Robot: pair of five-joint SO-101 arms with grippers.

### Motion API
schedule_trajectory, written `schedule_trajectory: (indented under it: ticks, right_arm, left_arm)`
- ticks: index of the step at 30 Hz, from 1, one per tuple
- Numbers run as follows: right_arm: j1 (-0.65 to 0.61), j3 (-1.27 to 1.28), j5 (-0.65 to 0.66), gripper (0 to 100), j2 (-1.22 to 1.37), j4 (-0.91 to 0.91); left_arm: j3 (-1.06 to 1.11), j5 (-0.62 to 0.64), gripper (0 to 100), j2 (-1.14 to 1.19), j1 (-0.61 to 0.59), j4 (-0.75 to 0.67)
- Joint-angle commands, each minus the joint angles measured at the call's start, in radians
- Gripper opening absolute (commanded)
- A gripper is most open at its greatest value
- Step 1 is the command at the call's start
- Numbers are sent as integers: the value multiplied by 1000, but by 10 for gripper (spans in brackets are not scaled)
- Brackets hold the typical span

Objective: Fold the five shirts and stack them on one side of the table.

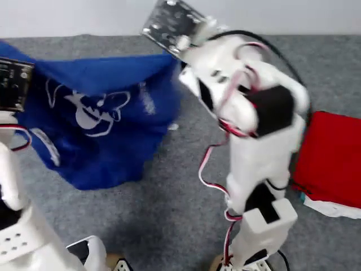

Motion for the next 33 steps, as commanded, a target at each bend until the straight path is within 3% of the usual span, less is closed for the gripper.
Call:
schedule_trajectory:
  ticks: [1,5,10,14,20,23,27,33]
  right_arm:
    - [38,-54,38,10,-90,1]
    - [70,-51,44,10,-136,1]
    - [91,-51,60,10,-179,39]
    - [140,-46,72,10,-197,47]
    - [213,49,72,10,-193,45]
    - [237,58,72,10,-188,45]
    - [239,87,72,10,-177,45]
    - [194,160,72,10,-163,45]
  left_arm:
    - [-73,5,5,-15,94,-61]
    - [-93,3,5,-21,172,-58]
    - [-97,3,5,-25,186,-18]
    - [-168,-23,5,-25,184,160]
    - [-194,-233,5,-17,183,529]
    - [-194,-288,5,-17,123,669]
    - [-191,-293,6,-15,57,736]
    - [-130,-293,6,-15,54,756]
